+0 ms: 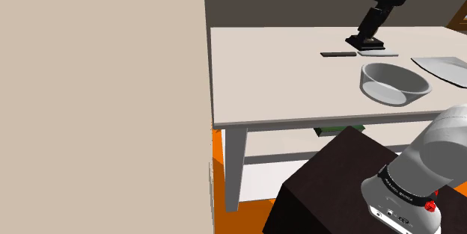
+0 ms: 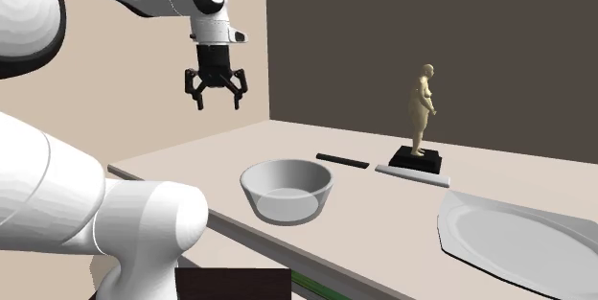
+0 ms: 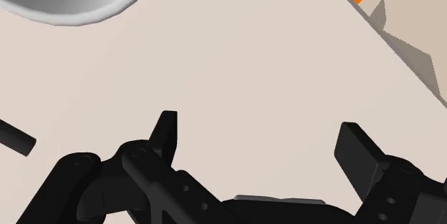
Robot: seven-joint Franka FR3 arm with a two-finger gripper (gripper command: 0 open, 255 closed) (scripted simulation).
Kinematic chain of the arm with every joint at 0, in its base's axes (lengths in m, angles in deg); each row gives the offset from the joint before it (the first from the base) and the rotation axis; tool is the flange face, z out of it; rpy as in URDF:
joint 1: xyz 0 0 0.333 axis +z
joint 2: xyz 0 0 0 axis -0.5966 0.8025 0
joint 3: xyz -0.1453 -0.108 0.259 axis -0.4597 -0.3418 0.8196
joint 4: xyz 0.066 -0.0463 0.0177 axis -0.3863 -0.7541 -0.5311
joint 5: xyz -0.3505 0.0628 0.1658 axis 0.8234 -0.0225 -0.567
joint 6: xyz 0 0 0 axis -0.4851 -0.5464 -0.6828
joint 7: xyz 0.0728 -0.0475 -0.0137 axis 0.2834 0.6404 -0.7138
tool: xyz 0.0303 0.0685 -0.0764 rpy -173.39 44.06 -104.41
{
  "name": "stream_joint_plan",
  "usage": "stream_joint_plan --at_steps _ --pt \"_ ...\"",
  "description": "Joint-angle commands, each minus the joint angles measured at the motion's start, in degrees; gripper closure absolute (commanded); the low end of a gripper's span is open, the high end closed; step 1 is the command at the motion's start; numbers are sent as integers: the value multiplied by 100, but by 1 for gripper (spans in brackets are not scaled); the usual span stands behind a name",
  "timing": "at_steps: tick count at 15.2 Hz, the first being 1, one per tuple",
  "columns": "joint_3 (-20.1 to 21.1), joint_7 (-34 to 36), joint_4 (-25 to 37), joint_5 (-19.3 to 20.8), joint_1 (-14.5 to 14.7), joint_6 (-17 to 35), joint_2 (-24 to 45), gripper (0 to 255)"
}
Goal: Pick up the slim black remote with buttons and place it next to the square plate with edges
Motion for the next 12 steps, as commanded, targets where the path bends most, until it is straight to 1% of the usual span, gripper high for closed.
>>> stream_joint_plan --at_steps 1,7,12 --pt "-337 -530 -8 190 16 112 138 0" --pt "-1312 -2013 134 649 99 457 697 0" --pt "-2133 -3266 514 845 278 786 1450 0"
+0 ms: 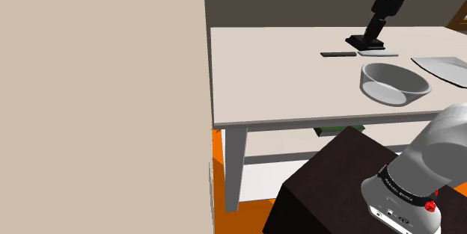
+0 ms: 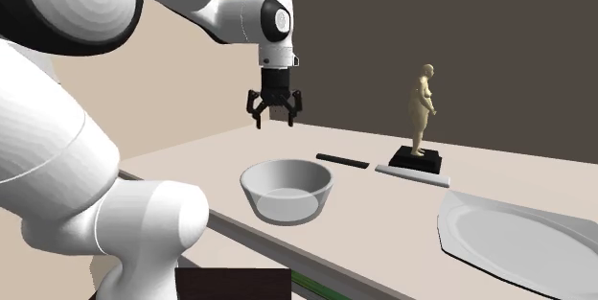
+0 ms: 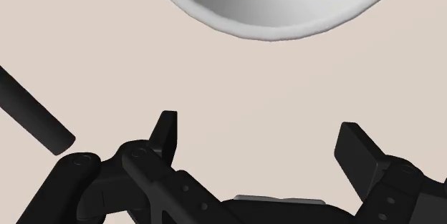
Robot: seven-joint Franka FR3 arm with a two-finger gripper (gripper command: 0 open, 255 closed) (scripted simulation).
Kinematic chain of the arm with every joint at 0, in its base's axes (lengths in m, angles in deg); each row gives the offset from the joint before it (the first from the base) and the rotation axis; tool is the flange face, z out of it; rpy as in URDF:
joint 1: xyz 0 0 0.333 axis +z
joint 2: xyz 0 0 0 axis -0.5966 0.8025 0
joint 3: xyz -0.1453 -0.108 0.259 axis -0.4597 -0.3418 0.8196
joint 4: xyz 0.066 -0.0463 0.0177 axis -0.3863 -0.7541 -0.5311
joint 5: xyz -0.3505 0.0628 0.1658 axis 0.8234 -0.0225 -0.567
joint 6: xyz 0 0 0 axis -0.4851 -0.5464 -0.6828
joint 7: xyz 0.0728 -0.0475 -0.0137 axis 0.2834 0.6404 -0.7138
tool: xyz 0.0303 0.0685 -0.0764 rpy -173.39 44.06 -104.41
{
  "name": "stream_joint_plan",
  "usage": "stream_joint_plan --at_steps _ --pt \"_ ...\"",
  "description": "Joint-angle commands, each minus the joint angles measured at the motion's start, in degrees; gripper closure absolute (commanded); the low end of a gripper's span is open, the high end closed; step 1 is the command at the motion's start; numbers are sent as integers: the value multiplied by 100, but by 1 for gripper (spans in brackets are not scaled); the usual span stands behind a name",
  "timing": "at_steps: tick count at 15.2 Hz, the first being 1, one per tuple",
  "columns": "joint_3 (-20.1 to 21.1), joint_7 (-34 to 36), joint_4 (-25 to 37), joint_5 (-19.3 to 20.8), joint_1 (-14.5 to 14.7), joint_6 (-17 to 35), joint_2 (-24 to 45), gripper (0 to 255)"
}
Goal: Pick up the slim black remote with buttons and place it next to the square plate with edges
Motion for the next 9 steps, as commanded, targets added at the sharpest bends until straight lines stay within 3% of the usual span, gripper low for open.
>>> stream_joint_plan --at_steps 1,5,9 --pt "-345 -559 187 51 81 118 322 0" --pt "-1027 -1632 685 -61 326 376 1149 0" --pt "-1711 -2834 1319 -491 575 589 2188 0"
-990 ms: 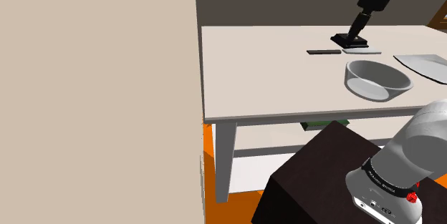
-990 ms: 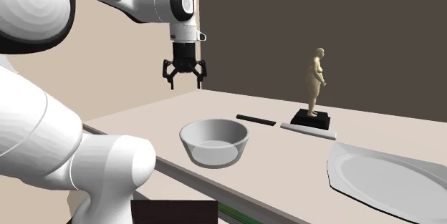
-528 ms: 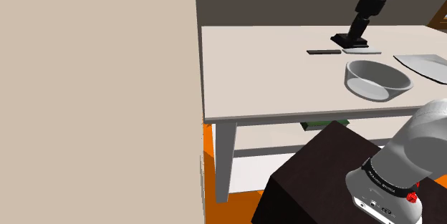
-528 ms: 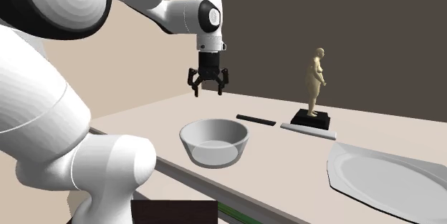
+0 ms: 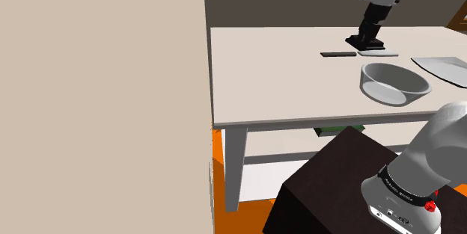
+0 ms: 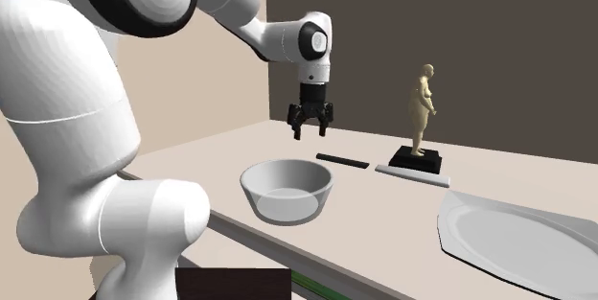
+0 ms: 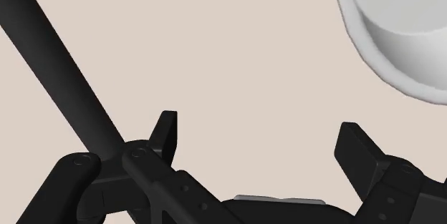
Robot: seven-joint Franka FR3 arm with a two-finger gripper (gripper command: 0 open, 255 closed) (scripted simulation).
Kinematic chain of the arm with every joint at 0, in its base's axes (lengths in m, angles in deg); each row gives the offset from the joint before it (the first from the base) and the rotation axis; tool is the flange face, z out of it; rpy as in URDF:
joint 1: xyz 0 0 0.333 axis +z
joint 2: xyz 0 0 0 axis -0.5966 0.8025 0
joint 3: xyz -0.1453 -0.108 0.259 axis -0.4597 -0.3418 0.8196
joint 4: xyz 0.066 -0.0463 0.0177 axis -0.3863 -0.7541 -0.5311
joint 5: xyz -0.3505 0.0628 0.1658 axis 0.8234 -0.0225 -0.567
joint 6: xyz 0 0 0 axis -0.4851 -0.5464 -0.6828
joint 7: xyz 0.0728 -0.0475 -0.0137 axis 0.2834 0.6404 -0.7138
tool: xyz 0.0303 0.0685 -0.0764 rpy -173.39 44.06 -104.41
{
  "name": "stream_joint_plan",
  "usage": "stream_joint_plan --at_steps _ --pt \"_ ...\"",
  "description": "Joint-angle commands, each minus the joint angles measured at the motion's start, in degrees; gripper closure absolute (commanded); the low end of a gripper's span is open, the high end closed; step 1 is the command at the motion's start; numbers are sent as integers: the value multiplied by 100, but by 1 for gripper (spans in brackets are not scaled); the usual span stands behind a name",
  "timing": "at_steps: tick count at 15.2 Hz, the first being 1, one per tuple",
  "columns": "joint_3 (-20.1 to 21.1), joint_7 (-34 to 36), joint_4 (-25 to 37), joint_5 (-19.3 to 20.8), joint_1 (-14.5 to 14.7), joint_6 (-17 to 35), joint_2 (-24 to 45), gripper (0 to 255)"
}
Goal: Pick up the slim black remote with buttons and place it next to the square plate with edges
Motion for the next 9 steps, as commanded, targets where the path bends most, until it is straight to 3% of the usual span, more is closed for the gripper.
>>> stream_joint_plan --at_steps 1,5,9 --pt "-344 -692 340 -291 100 95 573 0" --pt "-785 -2089 1171 -1224 26 118 1948 0" --pt "-664 -3281 2195 -2130 -590 -90 3301 0"
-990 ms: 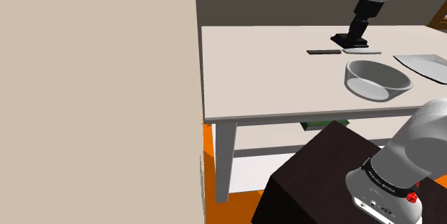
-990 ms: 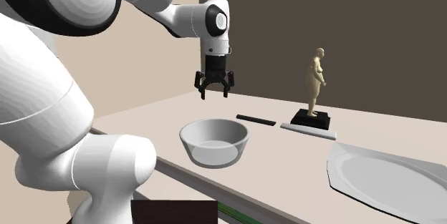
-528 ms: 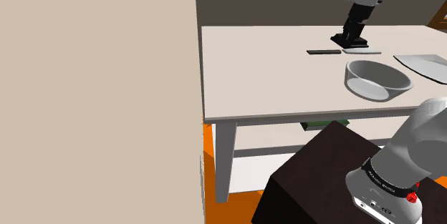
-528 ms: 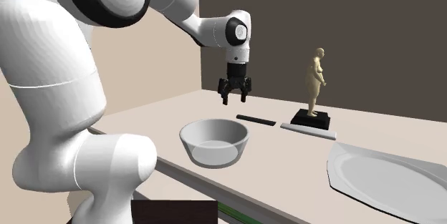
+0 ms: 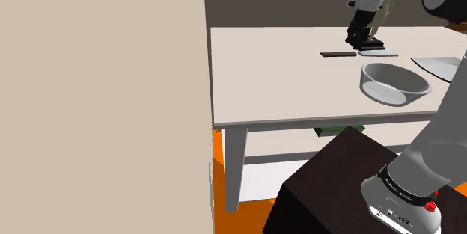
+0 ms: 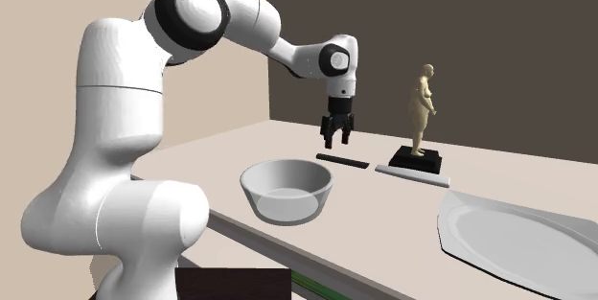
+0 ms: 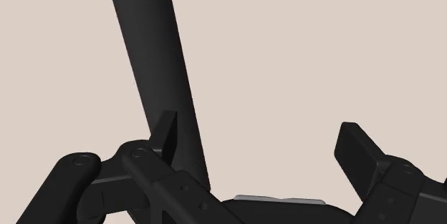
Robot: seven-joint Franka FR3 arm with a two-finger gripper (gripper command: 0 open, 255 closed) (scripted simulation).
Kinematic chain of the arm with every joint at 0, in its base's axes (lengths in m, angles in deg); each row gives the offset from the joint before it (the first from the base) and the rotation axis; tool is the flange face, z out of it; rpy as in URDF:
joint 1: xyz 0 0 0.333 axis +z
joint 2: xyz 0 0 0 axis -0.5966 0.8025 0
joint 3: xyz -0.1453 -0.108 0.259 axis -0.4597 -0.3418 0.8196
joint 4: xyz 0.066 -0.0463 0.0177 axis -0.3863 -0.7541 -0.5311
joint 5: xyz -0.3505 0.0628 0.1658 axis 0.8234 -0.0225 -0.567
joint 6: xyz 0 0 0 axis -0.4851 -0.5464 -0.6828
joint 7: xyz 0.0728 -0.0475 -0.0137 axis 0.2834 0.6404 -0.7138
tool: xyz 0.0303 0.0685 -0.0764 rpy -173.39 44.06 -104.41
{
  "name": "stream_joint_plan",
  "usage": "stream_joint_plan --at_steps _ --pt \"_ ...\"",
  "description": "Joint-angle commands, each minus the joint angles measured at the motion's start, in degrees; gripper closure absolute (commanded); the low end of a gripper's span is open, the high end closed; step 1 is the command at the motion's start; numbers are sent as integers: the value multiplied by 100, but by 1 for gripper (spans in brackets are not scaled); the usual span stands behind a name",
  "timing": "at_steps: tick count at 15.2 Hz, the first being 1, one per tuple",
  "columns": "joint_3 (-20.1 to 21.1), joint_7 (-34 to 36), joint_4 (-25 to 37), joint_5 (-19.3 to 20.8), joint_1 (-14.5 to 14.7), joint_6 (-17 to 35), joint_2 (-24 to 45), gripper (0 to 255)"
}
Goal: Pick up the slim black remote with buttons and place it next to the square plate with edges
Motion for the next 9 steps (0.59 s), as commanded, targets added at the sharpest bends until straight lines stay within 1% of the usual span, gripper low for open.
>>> stream_joint_plan --at_steps 1,4,5,9 --pt "133 -545 580 -396 -361 -163 637 0" --pt "427 -1110 1530 -802 -947 -428 1499 0" --pt "486 -1179 1695 -847 -1047 -475 1629 0" --pt "515 -1215 1415 -881 -1008 -184 1656 0"
